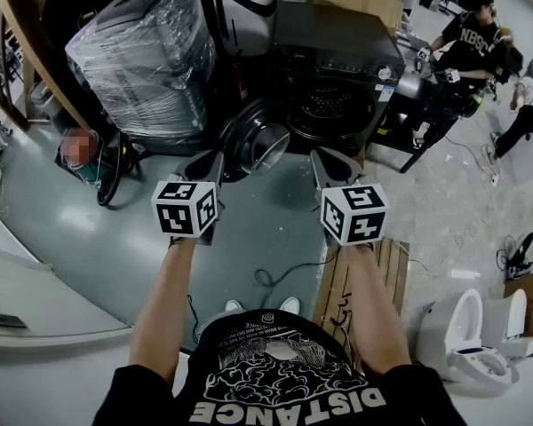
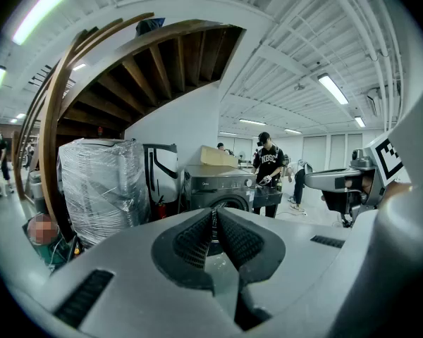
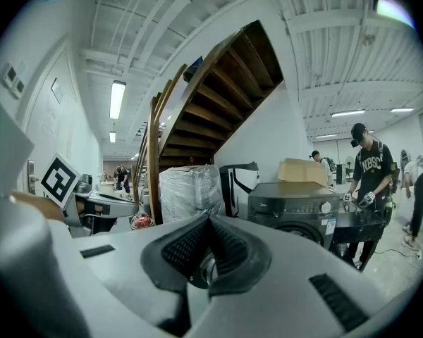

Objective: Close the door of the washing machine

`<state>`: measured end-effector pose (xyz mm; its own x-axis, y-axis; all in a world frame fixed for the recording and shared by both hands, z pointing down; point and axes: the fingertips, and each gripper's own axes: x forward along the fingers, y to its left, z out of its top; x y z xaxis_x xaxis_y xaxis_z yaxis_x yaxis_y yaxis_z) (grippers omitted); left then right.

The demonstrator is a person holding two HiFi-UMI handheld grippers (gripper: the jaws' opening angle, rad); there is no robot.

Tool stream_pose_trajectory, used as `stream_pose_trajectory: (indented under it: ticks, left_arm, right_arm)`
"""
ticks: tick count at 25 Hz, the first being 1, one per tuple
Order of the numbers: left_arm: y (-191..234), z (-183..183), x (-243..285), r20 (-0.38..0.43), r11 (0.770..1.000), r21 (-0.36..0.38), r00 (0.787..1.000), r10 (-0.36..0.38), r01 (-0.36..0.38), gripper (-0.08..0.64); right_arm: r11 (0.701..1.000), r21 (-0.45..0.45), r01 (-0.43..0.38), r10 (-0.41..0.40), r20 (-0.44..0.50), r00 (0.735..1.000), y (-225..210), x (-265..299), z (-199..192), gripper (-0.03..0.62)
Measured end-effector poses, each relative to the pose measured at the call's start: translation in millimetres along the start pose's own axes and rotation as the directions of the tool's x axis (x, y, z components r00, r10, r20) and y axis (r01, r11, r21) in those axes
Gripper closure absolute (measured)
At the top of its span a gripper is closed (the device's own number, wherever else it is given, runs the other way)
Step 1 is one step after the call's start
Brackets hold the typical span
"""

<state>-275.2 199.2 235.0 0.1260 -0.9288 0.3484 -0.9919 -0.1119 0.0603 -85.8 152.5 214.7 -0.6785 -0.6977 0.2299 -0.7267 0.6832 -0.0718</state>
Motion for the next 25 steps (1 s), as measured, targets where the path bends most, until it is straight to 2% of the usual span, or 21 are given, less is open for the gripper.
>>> stream_pose_trajectory:
  ticks: [6,13,21,25]
  left_arm:
    - [-5,3,21,0.000,1.000,0.017,1.000,-0.009,0.009,0.518]
    - [-1,-6,36,-0.034,1.000,0.027,0.999,0.017,-0.016,0.517]
    - [27,-17,44,-0.072,1.000,0.015,0.997,0.023,-0.022,0.515]
    - [49,-27,59,-0.102,1.000,0.006,0.995,-0.005,0.006,0.499]
  right_arm:
    - [1.000,0.009,-0.018,0.018,-0.002,1.000,-12,9,-3,0.569]
    - [0.996,-0.006,-0.084,0.084,-0.020,0.996,-14,21,-13,0.569]
    - [0.992,0.025,-0.125,0.127,-0.058,0.990,1,47,-28,0.569]
    - [0.991,0.043,-0.125,0.128,-0.092,0.987,13,73,-41,0.569]
